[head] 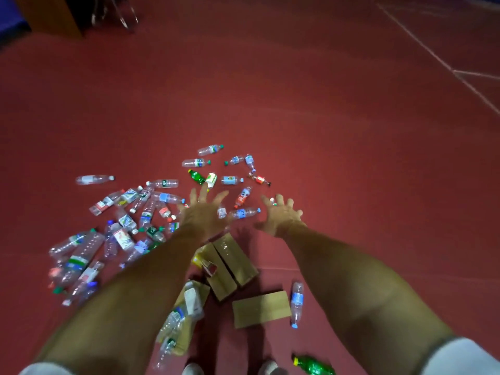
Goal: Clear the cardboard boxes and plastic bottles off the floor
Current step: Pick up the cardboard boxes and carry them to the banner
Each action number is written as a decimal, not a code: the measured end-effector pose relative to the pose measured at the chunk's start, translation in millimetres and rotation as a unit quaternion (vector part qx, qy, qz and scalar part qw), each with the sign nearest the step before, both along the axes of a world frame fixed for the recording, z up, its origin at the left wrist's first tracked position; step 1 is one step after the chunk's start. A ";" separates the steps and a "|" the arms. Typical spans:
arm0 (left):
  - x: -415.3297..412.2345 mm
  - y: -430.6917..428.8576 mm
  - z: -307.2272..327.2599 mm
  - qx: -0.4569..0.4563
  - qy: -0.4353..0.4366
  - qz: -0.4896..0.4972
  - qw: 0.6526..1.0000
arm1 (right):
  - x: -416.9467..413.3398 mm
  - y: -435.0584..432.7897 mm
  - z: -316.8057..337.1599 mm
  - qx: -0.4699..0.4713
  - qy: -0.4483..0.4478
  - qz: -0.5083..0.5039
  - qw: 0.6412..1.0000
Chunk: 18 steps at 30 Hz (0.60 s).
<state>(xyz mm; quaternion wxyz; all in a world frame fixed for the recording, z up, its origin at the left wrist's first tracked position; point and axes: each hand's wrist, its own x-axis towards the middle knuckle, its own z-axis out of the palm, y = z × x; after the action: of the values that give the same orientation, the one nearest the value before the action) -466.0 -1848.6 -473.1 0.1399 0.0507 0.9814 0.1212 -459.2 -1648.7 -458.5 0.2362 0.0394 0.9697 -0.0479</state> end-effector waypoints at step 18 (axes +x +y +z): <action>-10.3 48.8 -540.5 -0.106 -0.072 -0.097 0.987 | -14.6 59.9 -535.8 0.001 -0.068 0.044 0.997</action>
<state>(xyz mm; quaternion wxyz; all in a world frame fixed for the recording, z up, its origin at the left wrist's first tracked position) -476.4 -1799.8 -1013.6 0.2260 0.1221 0.9664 0.0061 -473.8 -1588.8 -994.3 0.3035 -0.0004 0.9522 -0.0338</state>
